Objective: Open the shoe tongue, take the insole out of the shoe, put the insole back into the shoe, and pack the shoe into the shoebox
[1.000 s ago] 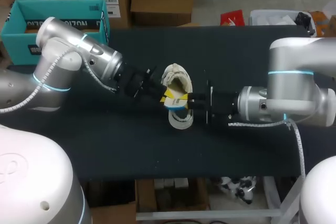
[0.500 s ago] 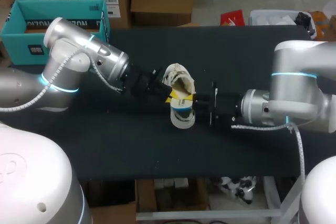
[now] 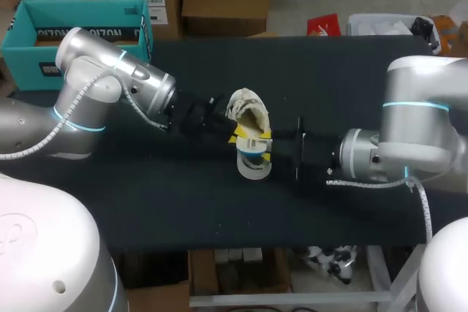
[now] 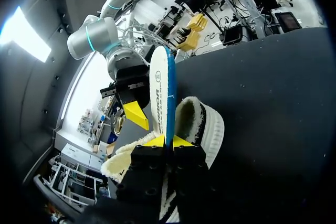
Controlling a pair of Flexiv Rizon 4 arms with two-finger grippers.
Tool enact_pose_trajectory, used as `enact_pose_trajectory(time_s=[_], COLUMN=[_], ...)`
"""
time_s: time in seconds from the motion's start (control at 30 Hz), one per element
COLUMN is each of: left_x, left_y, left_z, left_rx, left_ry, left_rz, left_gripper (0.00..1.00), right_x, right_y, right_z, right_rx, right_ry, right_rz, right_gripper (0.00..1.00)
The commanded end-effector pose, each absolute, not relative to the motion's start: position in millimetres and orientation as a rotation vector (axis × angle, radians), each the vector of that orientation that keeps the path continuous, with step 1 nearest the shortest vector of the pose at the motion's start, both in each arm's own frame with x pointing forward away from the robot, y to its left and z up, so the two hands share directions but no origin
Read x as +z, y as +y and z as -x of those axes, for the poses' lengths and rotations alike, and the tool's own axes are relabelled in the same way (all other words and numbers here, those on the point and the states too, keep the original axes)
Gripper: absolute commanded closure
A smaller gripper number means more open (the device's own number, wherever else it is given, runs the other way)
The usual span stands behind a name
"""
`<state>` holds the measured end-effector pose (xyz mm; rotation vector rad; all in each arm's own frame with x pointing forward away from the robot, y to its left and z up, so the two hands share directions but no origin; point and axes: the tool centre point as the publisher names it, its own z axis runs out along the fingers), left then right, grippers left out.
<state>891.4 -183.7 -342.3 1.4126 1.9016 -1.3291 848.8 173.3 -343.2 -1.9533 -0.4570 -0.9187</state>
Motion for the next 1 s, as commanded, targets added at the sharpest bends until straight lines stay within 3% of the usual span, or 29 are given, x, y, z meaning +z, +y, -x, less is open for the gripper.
enact_pose_trajectory(time_s=[0.03, 0.07, 0.27, 0.3, 0.4, 0.57, 0.63, 0.8, 0.87, 0.9, 0.93, 1.0], left_x=[-344, -344, -344, -344, -344, -343, -343, -342, -338, -336, -333, -328], left_y=[-184, -185, -186, -186, -186, -186, -186, -185, -183, -182, -180, -178], left_z=[-890, -890, -888, -888, -887, -886, -886, -884, -879, -877, -875, -871], left_rx=[-1.326, -1.325, -1.318, -1.318, -1.319, -1.32, -1.319, -1.317, -1.321, -1.323, -1.327, -1.336], left_ry=[1.899, 1.9, 1.907, 1.907, 1.907, 1.906, 1.907, 1.915, 1.905, 1.893, 1.883, 1.86], left_rz=[-1.404, -1.404, -1.403, -1.403, -1.4, -1.394, -1.393, -1.39, -1.389, -1.388, -1.387, -1.384], left_gripper=[1.0, 1.0, 1.0, 1.0, 1.0, 1.0, 1.0, 1.0, 0.73, 0.65, 0.6, 0.64], right_x=[-338, -338, -340, -340, -339, -338, -338, -337, -336, -337, -337, -338], right_y=[174, 175, 182, 182, 183, 185, 186, 186, 186, 185, 185, 184], right_z=[-839, -839, -840, -840, -839, -838, -837, -837, -837, -837, -837, -837], right_rx=[-0.941, -0.942, -0.931, -0.93, -0.928, -0.93, -0.931, -0.942, -0.946, -0.949, -0.95, -0.951], right_ry=[-0.451, -0.454, -0.467, -0.468, -0.47, -0.475, -0.476, -0.481, -0.48, -0.478, -0.476, -0.474], right_rz=[1.964, 1.961, 1.946, 1.945, 1.943, 1.937, 1.935, 1.935, 1.938, 1.939, 1.941, 1.942], right_gripper=[0.9, 1.0, 1.0, 0.89, 0.75, 0.79, 0.99, 1.0, 1.0, 1.0, 1.0, 1.0])
